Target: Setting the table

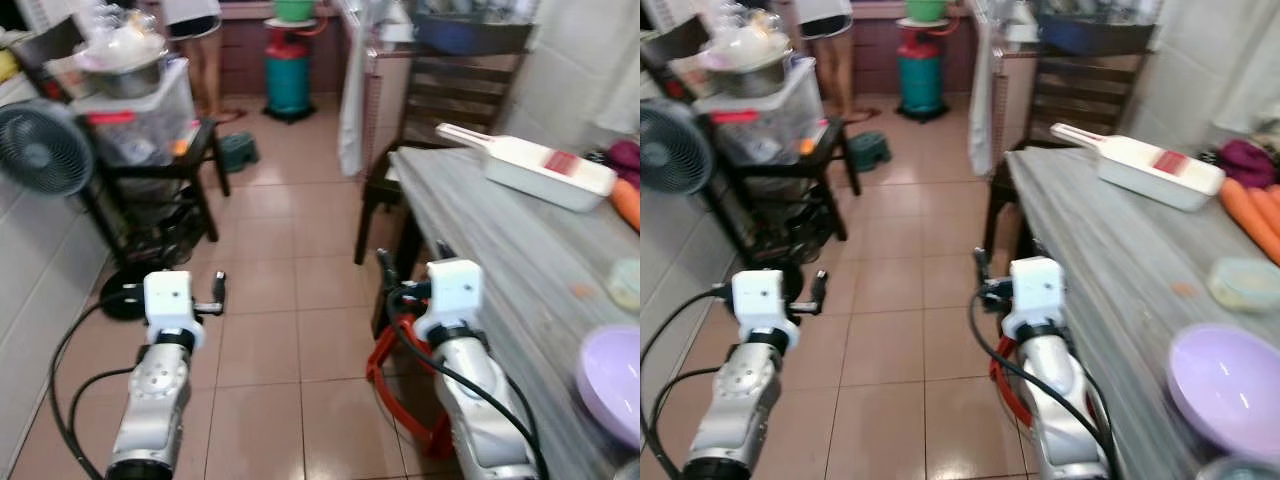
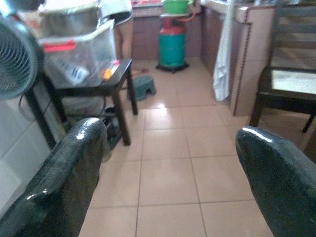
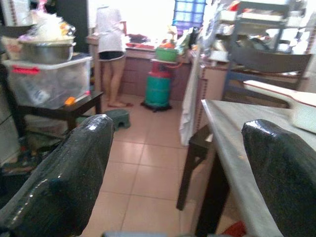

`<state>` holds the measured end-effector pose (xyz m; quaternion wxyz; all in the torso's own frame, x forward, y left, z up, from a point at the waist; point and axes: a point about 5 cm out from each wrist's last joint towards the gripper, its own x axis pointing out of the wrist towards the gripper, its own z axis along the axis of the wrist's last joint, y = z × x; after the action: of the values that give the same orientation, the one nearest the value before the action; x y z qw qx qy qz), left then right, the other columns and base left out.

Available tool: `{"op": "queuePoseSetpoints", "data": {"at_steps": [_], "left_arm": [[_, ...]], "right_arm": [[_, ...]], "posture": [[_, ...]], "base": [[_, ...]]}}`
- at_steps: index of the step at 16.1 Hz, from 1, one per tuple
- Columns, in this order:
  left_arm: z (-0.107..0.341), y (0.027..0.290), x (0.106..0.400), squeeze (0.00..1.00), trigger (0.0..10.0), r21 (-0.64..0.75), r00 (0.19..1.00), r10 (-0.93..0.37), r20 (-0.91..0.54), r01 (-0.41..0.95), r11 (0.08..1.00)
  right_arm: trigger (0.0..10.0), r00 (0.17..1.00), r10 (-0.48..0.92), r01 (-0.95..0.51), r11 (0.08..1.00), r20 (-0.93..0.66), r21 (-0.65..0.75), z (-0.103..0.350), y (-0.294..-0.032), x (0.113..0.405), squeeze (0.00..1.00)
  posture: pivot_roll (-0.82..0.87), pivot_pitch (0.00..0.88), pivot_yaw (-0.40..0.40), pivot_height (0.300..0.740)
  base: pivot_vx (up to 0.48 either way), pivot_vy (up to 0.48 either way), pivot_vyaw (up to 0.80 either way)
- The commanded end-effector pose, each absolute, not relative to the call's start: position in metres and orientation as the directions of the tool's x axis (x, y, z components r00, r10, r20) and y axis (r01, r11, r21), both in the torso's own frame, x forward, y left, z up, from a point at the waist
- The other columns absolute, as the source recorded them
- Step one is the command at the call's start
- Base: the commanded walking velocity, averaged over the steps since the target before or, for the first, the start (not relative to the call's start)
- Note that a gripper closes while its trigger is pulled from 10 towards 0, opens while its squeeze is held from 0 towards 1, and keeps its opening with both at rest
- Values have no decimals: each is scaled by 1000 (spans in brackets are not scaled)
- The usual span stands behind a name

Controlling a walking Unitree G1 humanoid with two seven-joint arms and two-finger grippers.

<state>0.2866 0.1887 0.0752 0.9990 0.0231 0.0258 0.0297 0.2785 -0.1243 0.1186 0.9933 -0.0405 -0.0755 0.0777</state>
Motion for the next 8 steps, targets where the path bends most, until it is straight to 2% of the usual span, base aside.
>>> {"op": "queuePoseSetpoints", "data": {"at_steps": [1, 8], "left_arm": [[76, 183, 288, 0, 10000, 40, 998, 41, -47, -39, 998], [76, 184, 289, 0, 10000, 47, 998, 39, -47, -37, 998]], "right_arm": [[10000, 985, 131, -121, 988, 116, -92, 113, -132, 278, 0], [10000, 985, 126, -115, 989, 117, -91, 113, -132, 279, 0]], "posture": [[-22, 0, 7, 740], [-22, 0, 11, 740]], "base": [[0, 322, 0], [0, 329, 0]]}}
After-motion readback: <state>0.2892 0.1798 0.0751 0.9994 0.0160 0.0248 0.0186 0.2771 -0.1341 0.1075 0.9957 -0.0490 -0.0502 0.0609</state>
